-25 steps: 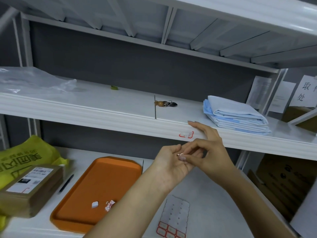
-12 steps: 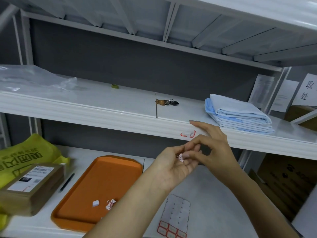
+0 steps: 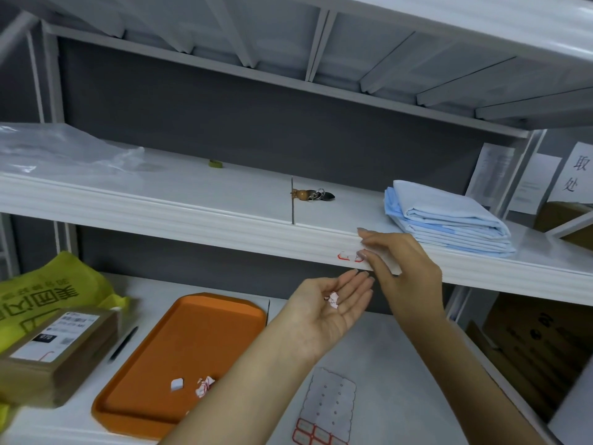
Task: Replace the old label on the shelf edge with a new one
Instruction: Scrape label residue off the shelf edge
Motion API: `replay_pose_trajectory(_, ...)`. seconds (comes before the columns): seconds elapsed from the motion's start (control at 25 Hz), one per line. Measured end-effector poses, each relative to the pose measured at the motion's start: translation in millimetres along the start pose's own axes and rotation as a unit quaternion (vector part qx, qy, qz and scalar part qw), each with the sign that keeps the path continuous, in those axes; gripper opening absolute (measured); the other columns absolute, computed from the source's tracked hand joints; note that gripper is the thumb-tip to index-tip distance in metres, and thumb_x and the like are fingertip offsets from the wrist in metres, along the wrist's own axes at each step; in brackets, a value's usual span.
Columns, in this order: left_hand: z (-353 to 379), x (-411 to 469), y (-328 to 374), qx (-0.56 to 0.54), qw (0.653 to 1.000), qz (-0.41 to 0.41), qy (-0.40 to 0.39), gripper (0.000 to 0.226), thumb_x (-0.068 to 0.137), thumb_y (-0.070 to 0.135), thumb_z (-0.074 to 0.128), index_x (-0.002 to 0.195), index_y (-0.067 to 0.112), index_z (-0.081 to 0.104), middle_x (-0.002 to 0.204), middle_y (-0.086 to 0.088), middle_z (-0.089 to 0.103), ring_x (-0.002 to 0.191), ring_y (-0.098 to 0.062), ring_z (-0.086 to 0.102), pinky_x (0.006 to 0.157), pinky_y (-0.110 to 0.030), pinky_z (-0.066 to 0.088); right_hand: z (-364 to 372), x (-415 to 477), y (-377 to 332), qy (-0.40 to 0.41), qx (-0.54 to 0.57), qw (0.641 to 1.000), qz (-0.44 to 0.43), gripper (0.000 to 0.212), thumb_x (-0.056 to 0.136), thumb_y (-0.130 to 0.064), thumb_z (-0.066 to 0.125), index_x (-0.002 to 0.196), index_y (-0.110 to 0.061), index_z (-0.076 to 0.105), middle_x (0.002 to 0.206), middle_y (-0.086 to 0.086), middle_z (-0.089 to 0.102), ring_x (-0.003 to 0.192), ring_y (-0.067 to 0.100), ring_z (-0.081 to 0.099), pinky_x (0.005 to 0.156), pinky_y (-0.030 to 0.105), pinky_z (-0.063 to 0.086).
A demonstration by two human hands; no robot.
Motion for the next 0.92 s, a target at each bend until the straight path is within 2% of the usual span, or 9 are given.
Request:
replay_pose_trajectory(0.04,-0.6,0.7,0.6,0.000,1.000,0.000,-0.001,0.031,0.099,0.002,0.038,0.111,-0.013,0.062,0.107,-0.026,0.070,0.098,-0.033,0.067,0.086,-0.040,0.053,2.7,-0.8,3.4,0.022,-0.015,0.999,-0.037,0.020,0.080,-0.008,0.073,0.099,-0.006,0.071,0.107,0.005,0.071,0.102,0.012,0.060,0.095,0.008,0.038)
replay_pose_trajectory(0.12,-1.7,1.6,1.9,0.000,1.000,-0.002,-0.009,0.034,0.097,0.002,0.035,0.112,-0.013,0.062,0.108,-0.027,0.070,0.101,-0.034,0.067,0.082,-0.041,0.054,5.8,-2.7,12.3,0.049,-0.012,0.994,-0.095,0.015,0.081,-0.005,0.073,0.095,-0.002,0.072,0.106,0.008,0.071,0.101,0.011,0.060,0.098,0.011,0.040)
replay_pose_trajectory(0.28,-4.1,3.6,3.2,-0.002,1.000,-0.002,-0.022,0.035,0.094,0.001,0.036,0.112,-0.012,0.062,0.107,-0.026,0.071,0.102,-0.034,0.068,0.082,-0.041,0.054,12.4,-7.1,24.7,0.082,-0.001,0.983,-0.165,0.015,0.089,-0.009,0.067,0.097,0.003,0.073,0.111,0.013,0.070,0.104,0.020,0.065,0.095,0.030,0.051)
replay_pose_trajectory(0.4,-2.8,4.5,4.0,0.002,1.000,0.001,-0.028,0.034,0.093,0.001,0.038,0.113,-0.012,0.061,0.108,-0.026,0.070,0.104,-0.034,0.067,0.083,-0.041,0.055,15.9,-7.3,25.2,0.097,0.004,0.976,-0.193,0.016,0.089,-0.006,0.065,0.096,0.007,0.072,0.111,0.018,0.068,0.104,0.027,0.065,0.092,0.038,0.053)
replay_pose_trajectory(0.76,-2.6,5.6,11.4,0.028,0.999,0.036,-0.012,0.034,0.094,0.006,0.041,0.114,-0.012,0.062,0.116,-0.028,0.067,0.114,-0.036,0.062,0.099,-0.042,0.049,25.8,-8.0,24.7,0.135,-0.012,0.968,-0.211,0.019,0.094,-0.007,0.060,0.092,0.010,0.069,0.107,0.022,0.068,0.103,0.029,0.063,0.097,0.034,0.048)
replay_pose_trajectory(0.92,-2.9,1.8,10.9,0.026,0.998,0.052,-0.021,0.035,0.093,0.008,0.042,0.113,-0.010,0.064,0.113,-0.026,0.069,0.114,-0.036,0.062,0.104,-0.042,0.047,27.8,-11.7,23.7,0.132,-0.031,0.970,-0.202,0.018,0.092,-0.007,0.061,0.091,0.010,0.069,0.108,0.023,0.067,0.106,0.027,0.060,0.101,0.030,0.045)
Point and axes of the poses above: each hand's wrist, its own x-axis towards the middle knuckle, its own z-axis out of the palm, y = z × x, the point moved 1 cm from there along x, towards the middle knuckle
